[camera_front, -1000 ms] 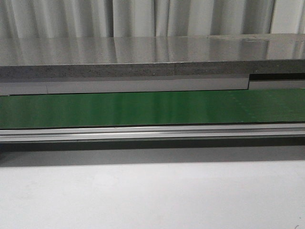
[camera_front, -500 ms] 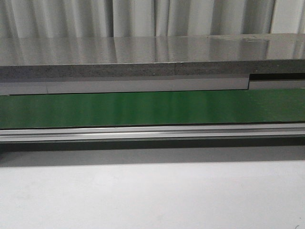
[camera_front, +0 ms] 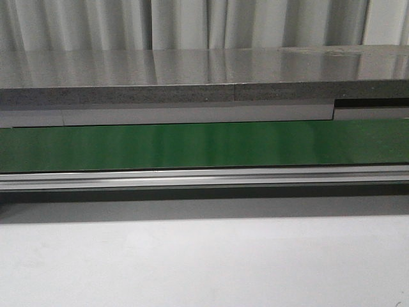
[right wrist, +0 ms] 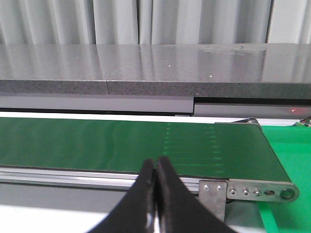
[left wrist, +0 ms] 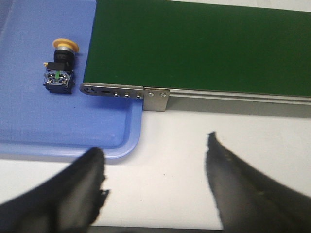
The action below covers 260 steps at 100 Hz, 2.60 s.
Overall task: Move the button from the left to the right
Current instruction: 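Open the left gripper and lower it around the yellow push-button, then grasp the push-button with the left gripper and carry it onto the belt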
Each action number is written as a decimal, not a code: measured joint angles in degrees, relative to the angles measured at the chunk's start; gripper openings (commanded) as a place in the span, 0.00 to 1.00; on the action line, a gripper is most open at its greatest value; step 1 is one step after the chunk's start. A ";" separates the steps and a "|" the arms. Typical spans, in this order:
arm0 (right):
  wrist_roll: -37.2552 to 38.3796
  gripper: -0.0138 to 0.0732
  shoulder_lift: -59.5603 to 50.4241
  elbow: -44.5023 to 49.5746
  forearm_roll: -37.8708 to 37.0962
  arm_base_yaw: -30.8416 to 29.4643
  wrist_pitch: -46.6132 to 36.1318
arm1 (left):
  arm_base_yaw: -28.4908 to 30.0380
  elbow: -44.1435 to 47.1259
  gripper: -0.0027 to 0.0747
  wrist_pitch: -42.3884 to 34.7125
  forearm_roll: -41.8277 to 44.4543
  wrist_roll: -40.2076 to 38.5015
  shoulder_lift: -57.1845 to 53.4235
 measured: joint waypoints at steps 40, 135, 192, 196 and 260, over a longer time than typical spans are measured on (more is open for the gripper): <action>0.00 0.08 0.00 0.00 0.00 0.00 0.00 | 0.58 -3.33 0.88 0.12 3.24 0.00 4.29; 0.00 0.08 0.00 0.00 0.00 0.00 0.00 | 21.83 -29.69 0.88 -1.56 2.38 5.50 56.05; 0.00 0.08 0.00 0.00 0.00 0.00 0.00 | 22.02 -30.25 0.88 -7.62 0.57 5.78 65.75; 0.00 0.08 0.00 0.00 0.00 0.00 0.00 | 22.02 -30.25 0.88 -7.93 0.57 5.77 66.17; 0.00 0.08 0.00 0.00 0.00 0.00 0.00 | 22.02 -30.78 0.49 -10.44 0.45 5.90 72.68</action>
